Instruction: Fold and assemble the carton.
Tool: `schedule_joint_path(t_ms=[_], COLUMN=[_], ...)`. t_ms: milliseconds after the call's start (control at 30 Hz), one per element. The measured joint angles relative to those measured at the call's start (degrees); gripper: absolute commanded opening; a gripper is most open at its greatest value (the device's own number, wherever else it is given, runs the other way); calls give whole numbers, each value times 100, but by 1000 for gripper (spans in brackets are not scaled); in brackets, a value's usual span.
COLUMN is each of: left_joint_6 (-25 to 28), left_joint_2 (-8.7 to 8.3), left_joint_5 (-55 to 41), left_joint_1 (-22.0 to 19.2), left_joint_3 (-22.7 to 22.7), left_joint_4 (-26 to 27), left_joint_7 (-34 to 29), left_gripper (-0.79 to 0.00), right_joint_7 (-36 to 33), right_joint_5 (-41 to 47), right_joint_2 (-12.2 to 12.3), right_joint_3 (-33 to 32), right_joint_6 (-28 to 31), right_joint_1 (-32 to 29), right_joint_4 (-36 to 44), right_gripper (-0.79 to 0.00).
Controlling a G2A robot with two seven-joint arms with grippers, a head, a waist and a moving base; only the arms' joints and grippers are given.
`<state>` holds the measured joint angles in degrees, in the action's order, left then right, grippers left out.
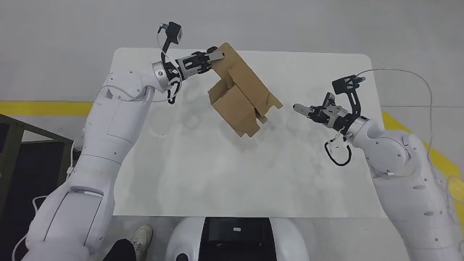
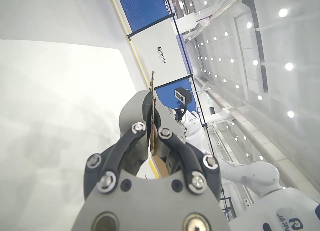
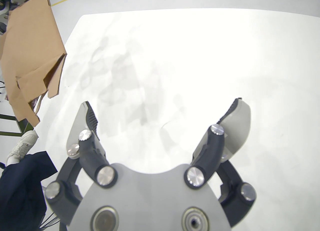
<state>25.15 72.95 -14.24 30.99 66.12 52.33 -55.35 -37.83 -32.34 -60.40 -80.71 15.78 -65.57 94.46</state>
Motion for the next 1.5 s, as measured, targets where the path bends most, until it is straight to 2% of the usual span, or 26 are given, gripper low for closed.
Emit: schedule_joint_path(t_ms=[1033, 1133, 1300, 1500], left_joint_6=[-10, -90, -238, -259], left_joint_2=[0, -23, -66, -61], left_joint_5=[-5, 21, -130, -274], left_joint_1=[12, 128, 212, 157], left_joint_3=[1, 39, 136, 83], left_joint_4=[12, 145, 28, -241], left_joint_7=[14, 96, -67, -324], left_gripper=[-785, -785, -785, -785], right_joint_7=[42, -2, 39, -501], right_joint_5=[30, 344, 1532, 2744], right_joint_2=[-4, -13, -42, -76], right_joint_3=[35, 65, 43, 278], right_joint_6=[-9, 69, 555, 747], right_joint_1=[-73, -112, -165, 44], right_joint_4=[52, 93, 55, -119], right_gripper=[0, 0, 0, 0])
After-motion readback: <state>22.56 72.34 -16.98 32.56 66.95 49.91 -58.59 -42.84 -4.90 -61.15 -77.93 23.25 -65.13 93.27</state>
